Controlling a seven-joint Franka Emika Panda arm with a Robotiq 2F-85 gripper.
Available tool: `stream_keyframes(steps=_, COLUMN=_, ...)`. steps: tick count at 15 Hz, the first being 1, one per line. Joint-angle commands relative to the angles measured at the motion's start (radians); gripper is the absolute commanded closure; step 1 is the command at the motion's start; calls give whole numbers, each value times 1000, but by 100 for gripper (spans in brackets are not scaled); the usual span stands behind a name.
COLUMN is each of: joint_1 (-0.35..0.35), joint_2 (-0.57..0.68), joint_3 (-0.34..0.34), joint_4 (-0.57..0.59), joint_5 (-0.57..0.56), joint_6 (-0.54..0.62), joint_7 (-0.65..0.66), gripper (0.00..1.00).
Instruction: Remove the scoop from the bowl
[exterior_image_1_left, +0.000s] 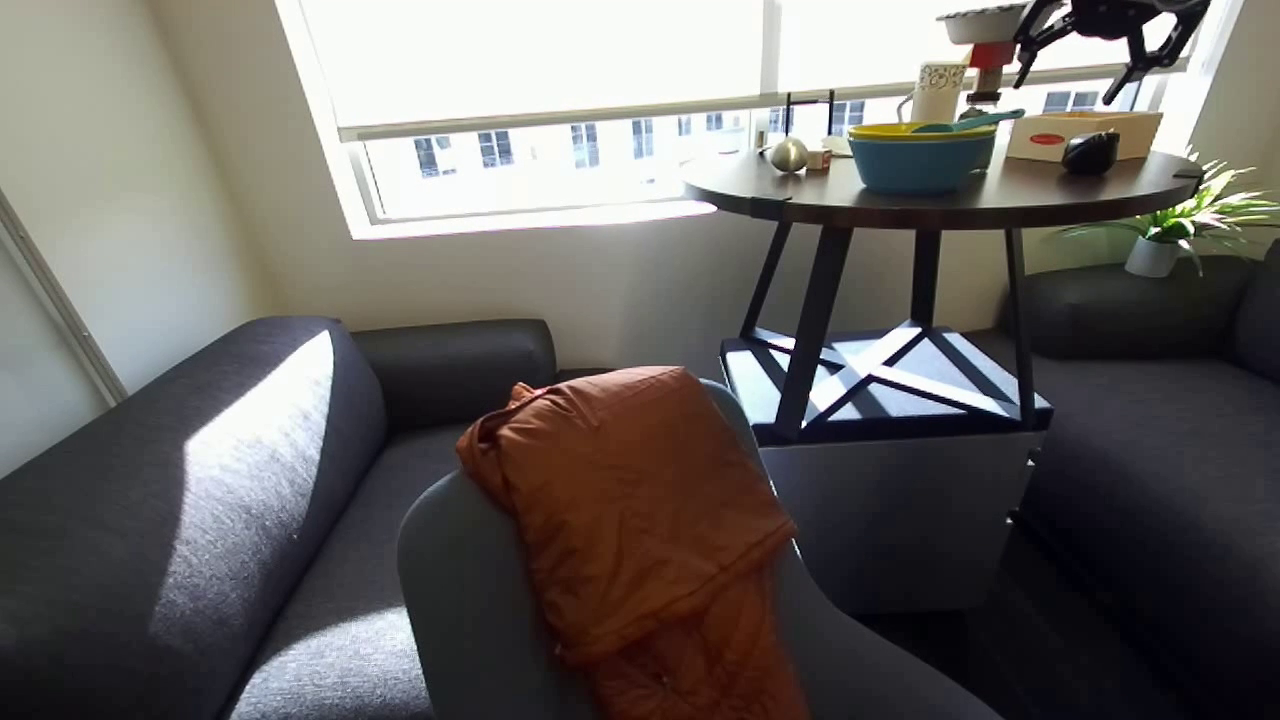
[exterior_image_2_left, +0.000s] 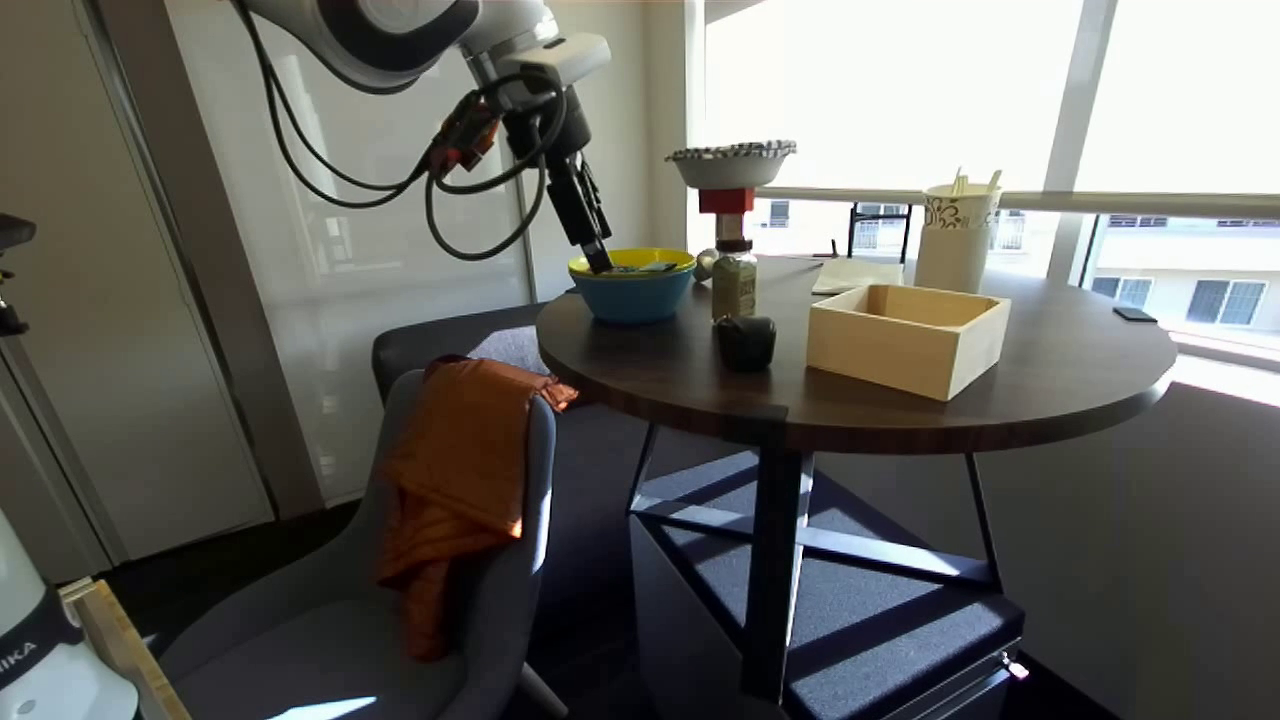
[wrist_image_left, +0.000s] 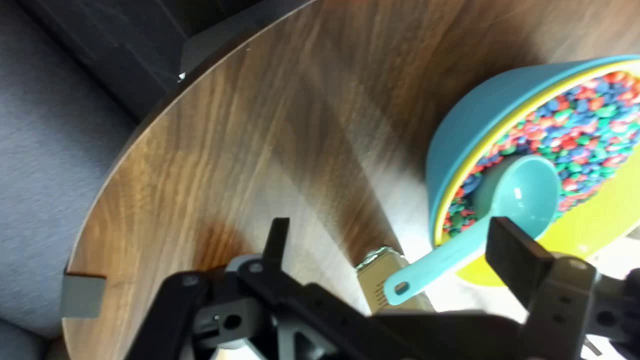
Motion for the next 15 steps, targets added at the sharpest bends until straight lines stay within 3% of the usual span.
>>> stream_keyframes(steps=1, joint_1=-16, joint_2=-84, joint_3=4, joint_4=-77, joint_5=-57, joint_6=-18, joint_7=-18, gripper=0)
stream_keyframes(steps=3, joint_1=10, joint_2=-117, joint_3=-23, joint_4=-98, joint_5=38, joint_6=-9, joint_7=-98, gripper=0)
stream_keyframes(steps=4, joint_1=-13, joint_2=-52, joint_3=-1, joint_4=-52, joint_5=-11, joint_6=-8, joint_7=-41, gripper=0)
stream_keyframes(steps=7, joint_1=-13, joint_2=-91, joint_3=-5, joint_4=-75, joint_5=18, joint_6=-8, joint_7=-80, gripper=0)
stream_keyframes(steps=9, joint_1=-46, joint_2=-44, joint_3=25, joint_4=-17, joint_5=5, joint_6=-89, joint_7=88, gripper=0)
stream_keyframes(steps=15, joint_1=-24, joint_2=62, joint_3=14, joint_4=64, joint_5=44, joint_6=-120, joint_7=378, gripper=0)
